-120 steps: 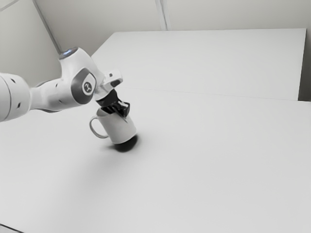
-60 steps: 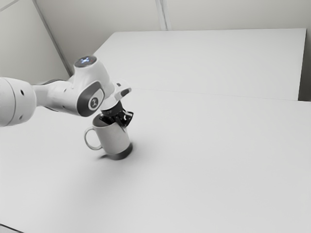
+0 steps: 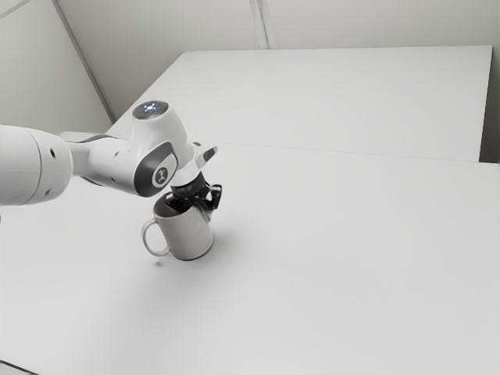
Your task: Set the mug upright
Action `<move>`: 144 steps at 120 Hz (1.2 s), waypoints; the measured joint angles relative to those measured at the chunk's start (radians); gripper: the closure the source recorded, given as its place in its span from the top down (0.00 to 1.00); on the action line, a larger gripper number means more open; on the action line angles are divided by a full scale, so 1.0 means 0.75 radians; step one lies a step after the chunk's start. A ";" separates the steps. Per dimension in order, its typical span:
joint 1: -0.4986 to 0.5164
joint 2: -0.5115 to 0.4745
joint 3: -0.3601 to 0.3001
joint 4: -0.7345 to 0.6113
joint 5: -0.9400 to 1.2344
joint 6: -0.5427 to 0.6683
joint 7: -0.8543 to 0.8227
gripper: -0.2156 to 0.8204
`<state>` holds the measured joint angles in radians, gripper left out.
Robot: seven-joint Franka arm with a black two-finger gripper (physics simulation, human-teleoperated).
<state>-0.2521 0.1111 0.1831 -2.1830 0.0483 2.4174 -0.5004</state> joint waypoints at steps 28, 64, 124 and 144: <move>-0.004 -0.005 0.004 0.027 -0.013 -0.003 -0.061 0.61; -0.005 -0.065 0.010 0.062 -0.032 -0.083 -0.106 0.75; -0.008 -0.154 0.021 0.420 -0.014 -0.482 0.012 0.79; -0.019 -0.156 0.038 0.566 -0.003 -0.628 0.148 0.79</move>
<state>-0.2664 -0.0055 0.2116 -1.7588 0.0458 1.9463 -0.3893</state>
